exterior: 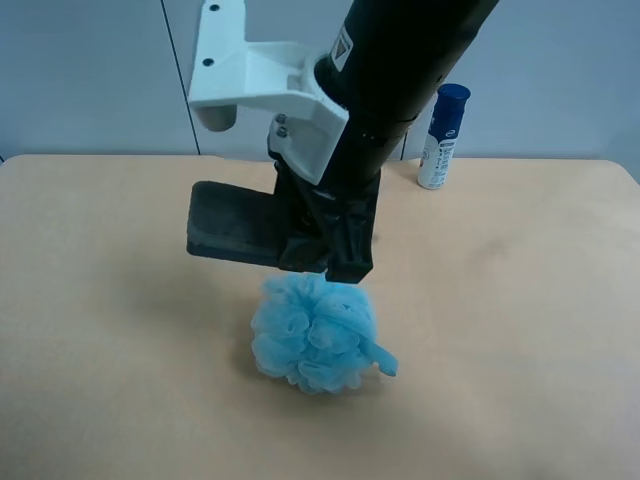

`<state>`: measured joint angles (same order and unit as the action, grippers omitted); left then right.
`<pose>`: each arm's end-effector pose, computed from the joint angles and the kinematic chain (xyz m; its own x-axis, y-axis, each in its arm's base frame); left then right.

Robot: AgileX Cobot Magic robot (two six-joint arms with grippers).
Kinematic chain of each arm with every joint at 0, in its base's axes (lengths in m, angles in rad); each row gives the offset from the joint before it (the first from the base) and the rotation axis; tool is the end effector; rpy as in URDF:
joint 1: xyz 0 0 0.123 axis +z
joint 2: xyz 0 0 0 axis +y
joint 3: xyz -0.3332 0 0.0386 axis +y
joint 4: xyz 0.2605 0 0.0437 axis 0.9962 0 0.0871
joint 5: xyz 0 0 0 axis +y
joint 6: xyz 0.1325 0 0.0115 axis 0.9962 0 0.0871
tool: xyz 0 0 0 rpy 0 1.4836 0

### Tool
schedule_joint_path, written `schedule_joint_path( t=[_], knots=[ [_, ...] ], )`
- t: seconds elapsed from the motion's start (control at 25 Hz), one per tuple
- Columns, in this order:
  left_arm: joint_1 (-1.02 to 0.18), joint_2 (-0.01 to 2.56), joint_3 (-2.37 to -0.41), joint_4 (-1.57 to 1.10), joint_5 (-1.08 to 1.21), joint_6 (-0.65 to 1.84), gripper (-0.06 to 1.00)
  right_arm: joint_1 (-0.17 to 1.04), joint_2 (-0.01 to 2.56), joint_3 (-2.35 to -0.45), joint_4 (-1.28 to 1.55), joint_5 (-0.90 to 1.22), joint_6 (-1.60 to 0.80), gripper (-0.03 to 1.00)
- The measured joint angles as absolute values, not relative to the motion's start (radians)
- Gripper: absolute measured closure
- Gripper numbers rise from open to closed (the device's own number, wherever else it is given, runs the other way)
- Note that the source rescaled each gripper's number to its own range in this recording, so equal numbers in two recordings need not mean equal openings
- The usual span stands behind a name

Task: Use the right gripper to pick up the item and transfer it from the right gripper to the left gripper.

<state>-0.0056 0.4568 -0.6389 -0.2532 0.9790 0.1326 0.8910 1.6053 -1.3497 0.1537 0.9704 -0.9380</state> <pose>0.0660 -0.0280 0.3114 -0.6418 -0.0069 -0.7668 0.1583 0.9772 -0.1413 0.2189 0.2975 0.3116 0.2297 -0.9020 -0.3654 -0.9590 -0.1458 -0.2431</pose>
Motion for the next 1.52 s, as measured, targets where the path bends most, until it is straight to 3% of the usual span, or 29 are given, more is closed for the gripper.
schedule_joint_path(
  t=[0.84, 1.04, 1.52],
  knots=[
    [-0.007, 0.817, -0.686, -0.970, 1.121, 0.360, -0.06, 0.938, 1.571, -1.350, 0.146, 0.917, -0.938, 0.97],
    [-0.007, 0.869, -0.686, -1.053, 1.144, 0.403, -0.06, 0.994, 1.571, -1.350, 0.158, 0.914, -0.939, 0.97],
    [-0.007, 0.875, -0.686, -1.122, 1.164, 0.416, -0.06, 0.997, 1.571, -1.350, 0.236, 0.826, -0.917, 0.97]
  ],
)
